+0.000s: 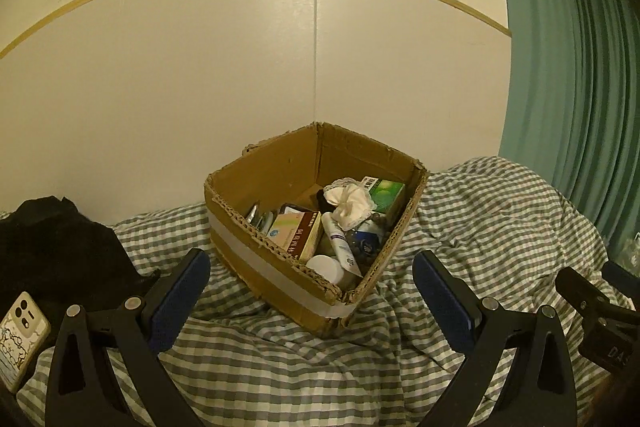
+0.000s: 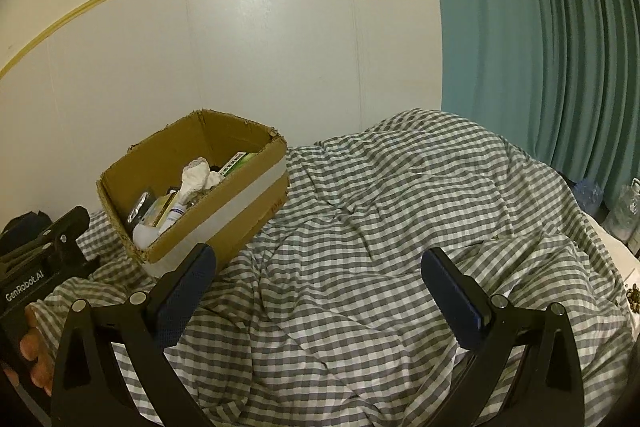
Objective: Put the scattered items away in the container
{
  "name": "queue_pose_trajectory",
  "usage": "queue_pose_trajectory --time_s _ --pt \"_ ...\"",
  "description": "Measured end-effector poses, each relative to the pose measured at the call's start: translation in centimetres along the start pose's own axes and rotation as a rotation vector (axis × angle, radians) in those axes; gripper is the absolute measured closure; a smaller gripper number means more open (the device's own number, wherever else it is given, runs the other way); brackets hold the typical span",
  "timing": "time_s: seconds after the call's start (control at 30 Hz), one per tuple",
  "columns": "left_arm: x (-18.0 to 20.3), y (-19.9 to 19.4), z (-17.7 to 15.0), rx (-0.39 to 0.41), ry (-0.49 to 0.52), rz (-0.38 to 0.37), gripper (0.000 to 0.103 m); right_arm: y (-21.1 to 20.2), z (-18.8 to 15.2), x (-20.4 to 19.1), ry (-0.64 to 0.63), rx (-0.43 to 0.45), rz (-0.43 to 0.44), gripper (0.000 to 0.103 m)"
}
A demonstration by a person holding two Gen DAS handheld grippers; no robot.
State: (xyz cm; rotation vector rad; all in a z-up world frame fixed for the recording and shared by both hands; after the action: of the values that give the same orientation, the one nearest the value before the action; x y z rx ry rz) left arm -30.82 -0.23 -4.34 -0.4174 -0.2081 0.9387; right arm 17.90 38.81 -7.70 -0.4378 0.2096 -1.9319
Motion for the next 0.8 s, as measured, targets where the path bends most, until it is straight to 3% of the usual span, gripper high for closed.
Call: queue_pose_trajectory --time_s 0.43,0.8 --pt "-0.23 -0.37 -0.18 0.016 0.013 0.049 0.000 0.24 -0.42 0.06 -0.001 -0.017 -0.011 0.000" --pt "0.23 -0.39 -0.25 0.010 0.029 0.039 0.000 0.25 -0.58 0.03 -0.010 -0.020 -0.016 0.000"
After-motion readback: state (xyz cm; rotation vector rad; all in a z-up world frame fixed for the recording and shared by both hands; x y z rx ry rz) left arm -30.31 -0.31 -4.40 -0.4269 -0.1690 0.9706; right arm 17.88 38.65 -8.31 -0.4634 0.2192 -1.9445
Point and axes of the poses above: each gripper's, at about its wrist camera, not at the fingertips, and y roughly the way its jaws point, x to its right, z to its top, the point moved 10 cm from there along y, roughly the way its jaws point, and after that the axes turned 1 degree about -y, right-handed, at the moved point
